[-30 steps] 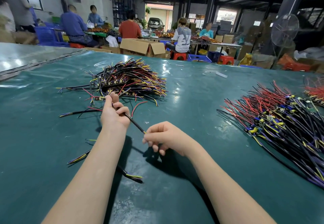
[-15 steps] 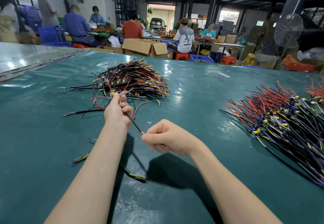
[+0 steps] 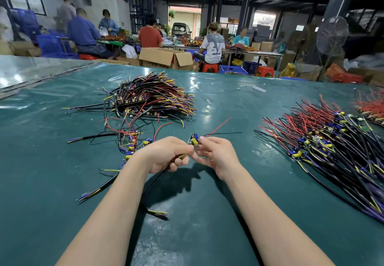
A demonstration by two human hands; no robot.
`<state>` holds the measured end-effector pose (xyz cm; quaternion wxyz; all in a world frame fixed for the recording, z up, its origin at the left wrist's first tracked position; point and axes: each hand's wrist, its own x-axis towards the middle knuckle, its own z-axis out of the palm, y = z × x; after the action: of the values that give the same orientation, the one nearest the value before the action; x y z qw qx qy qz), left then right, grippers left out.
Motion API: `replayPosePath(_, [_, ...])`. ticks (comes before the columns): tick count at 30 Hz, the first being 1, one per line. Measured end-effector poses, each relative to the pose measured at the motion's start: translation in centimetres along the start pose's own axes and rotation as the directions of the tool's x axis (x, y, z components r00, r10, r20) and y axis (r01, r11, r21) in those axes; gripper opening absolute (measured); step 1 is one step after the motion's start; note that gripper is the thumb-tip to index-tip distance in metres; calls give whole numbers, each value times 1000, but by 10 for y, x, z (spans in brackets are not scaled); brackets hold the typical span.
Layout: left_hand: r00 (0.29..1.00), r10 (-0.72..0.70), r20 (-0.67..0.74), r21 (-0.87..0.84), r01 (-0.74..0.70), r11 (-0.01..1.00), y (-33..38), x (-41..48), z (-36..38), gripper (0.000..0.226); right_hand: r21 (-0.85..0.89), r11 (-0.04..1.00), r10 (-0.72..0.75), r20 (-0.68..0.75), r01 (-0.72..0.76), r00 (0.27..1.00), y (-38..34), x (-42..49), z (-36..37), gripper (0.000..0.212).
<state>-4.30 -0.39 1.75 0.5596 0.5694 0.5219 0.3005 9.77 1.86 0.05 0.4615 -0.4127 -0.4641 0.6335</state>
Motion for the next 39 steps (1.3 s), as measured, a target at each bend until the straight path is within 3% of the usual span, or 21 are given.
replayPosePath(6, [991,-45,129,18,43,999,-3,-1,1,28,183,983,15,-107,5,994,-2,2,-4,15])
replayPosePath(11, [994,68,-90,-100,-77,992,-5,6,4,17,258,966,21,-186,28,982,-4,4,-9,16])
replayPosePath(13, [980,128,-152,-65,-139,988,-5,8,3,17,298,954,25,-188,33,982,-3,5,-11,15])
replayPosePath(16, [977,152,-148,4,-153,988,-6,9,3,16,273,958,-21,-244,90,969,-2,6,-9,17])
replayPosePath(20, [986,105,-132,-29,-110,994,-9,11,6,15,98,970,-177,-350,224,920,0,6,-7,22])
replayPosePath(24, [993,29,-115,-191,-51,980,-8,13,12,9,73,975,-179,-302,210,936,0,5,-9,21])
replayPosePath(28, [964,56,-261,-196,-110,975,-12,18,21,15,12,983,-178,-234,186,956,2,5,-9,21])
replayPosePath(33, [947,99,-306,-163,-155,974,-10,17,19,4,111,968,-185,-291,225,939,0,7,-10,22])
replayPosePath(39, [982,74,-171,-18,-79,997,-7,14,15,12,247,933,-153,-383,261,911,-4,10,-22,23])
